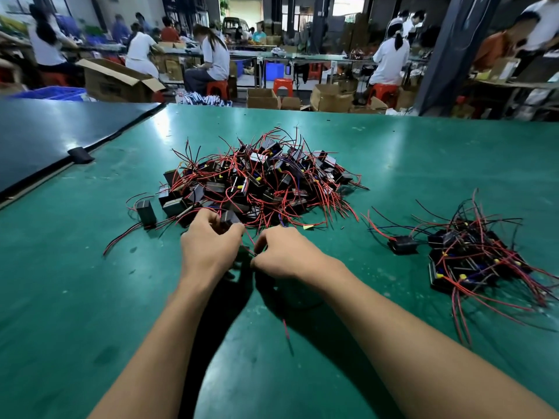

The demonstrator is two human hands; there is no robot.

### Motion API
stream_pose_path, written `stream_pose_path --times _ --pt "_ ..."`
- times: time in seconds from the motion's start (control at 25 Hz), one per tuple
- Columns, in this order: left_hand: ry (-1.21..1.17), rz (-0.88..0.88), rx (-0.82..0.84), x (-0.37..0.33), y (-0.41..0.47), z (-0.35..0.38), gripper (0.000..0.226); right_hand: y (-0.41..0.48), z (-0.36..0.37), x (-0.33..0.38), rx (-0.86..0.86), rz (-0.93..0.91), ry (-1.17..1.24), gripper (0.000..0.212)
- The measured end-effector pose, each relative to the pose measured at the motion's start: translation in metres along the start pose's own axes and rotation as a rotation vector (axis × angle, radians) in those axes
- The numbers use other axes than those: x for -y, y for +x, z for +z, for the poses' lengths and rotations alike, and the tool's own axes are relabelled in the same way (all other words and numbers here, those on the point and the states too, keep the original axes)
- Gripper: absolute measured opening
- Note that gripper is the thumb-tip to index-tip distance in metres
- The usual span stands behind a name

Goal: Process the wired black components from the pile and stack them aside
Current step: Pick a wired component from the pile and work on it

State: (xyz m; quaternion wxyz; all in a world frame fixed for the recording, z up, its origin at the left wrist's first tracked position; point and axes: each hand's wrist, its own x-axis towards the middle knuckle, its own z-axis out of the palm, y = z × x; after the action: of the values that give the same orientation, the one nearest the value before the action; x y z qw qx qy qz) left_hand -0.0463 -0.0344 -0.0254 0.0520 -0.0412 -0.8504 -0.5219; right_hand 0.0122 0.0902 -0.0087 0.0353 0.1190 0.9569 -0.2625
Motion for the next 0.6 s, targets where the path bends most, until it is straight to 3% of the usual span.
stream_pose_path --times 0.16,0.32,0.48,0.6 --pt "-0.085 -0.084 -0.146 0.003 -0.001 -0.001 0.034 -0.022 -0.015 -0.015 0.026 -0.022 -0.256 0.029" --pt "-0.386 -0.171 -0.190 0.005 0.003 -0.004 0.032 -0.038 -0.029 -0.045 0.076 0.027 -0.193 0.025" --pt "-0.717 -0.326 -0.132 0.002 0.005 -0.008 0.028 -0.048 -0.034 -0.086 -0.178 0.132 0.085 0.008" --pt "-0.807 -0.415 -0.041 -0.001 0.005 -0.010 0.027 -0.051 -0.033 -0.109 -0.361 0.137 0.114 0.006"
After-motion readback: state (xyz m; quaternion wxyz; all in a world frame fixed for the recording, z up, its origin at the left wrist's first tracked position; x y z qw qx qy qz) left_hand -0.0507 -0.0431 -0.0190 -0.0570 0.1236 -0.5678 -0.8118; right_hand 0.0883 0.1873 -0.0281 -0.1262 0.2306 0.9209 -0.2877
